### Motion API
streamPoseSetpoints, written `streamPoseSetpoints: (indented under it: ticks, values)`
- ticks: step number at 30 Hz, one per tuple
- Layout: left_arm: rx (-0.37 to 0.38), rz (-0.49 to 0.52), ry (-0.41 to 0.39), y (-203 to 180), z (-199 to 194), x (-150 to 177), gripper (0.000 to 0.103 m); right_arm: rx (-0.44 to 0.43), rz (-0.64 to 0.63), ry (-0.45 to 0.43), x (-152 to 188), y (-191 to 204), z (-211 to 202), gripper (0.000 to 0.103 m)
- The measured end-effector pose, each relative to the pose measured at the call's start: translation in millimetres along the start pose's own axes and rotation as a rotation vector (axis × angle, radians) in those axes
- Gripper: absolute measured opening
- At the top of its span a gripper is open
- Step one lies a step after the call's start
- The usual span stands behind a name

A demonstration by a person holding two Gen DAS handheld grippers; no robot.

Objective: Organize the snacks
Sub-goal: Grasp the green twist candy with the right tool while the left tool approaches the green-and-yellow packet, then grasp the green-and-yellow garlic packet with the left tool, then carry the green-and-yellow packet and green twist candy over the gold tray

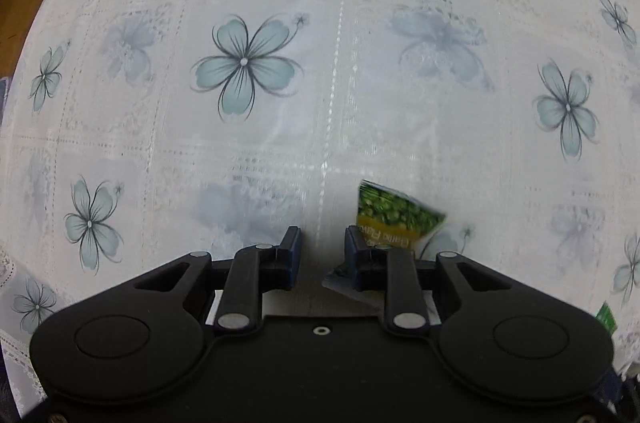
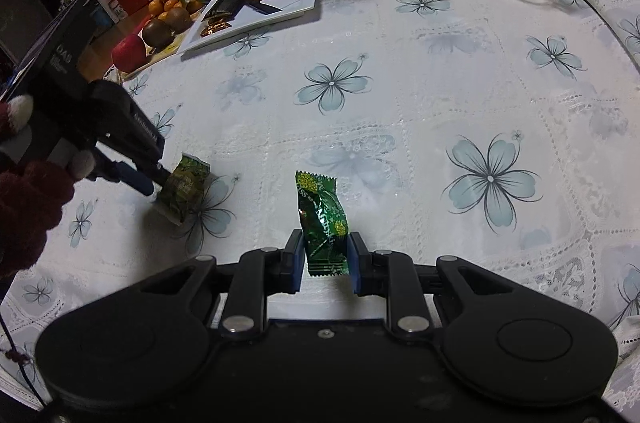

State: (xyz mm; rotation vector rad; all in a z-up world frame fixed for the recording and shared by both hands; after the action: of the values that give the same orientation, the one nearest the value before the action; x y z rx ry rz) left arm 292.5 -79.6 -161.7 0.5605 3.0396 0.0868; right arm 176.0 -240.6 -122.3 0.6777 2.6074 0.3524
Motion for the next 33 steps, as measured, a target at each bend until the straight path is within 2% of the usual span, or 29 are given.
streamPoseSetpoints:
  ticks: [3, 8, 11, 13, 16, 25, 28, 33]
  values:
    - [0.03, -0.001, -0.01, -0.4, -11.1, 13.7, 0.035, -0.002, 0.005, -0.001, 0.7, -1.2, -1.3, 0.024]
    - [0.107, 0.0, -0.093, -10.5, -34.5, 17.8, 0.035, -0.012, 0.041, 0.014, -0.9, -6.4, 0.0, 0.024]
    - [0.102, 0.043, -0.096, -22.7, -30.4, 10.6, 0.042, -0.017, 0.051, 0.018, -0.6, -7.6, 0.2, 0.024]
    - [0.101, 0.047, -0.089, -27.0, -22.8, 5.8, 0.042, -0.013, 0.049, 0.015, 0.2, -7.6, -0.6, 0.024]
    - [0.121, 0.029, -0.079, -29.9, -11.5, 1.7, 0.042, -0.015, 0.048, 0.019, 0.5, -7.5, -0.3, 0.024]
    - [0.098, -0.004, -0.073, -27.8, 4.3, -9.6, 0.044, -0.01, 0.029, 0.026, 2.7, -5.2, 2.9, 0.024]
    - [0.084, -0.024, -0.094, -26.7, -1.1, -8.1, 0.036, -0.009, 0.028, 0.024, 2.6, -4.4, 2.8, 0.024]
    - [0.098, -0.032, -0.13, -21.3, -32.3, 14.8, 0.036, 0.005, 0.034, -0.02, -0.8, -5.0, -7.4, 0.024]
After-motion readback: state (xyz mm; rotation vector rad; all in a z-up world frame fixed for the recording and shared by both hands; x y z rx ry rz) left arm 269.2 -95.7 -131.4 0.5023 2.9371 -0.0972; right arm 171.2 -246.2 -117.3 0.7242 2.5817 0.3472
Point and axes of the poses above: each gripper's, at about its wrist camera, not at the fingertips, and z roughly the way its jaws point, y to its left, x to its underside, the point moved 9 cm from there along z, roughly the way its jaws point, and after that the axes turned 14 degrees about z, right-handed, at the moved point
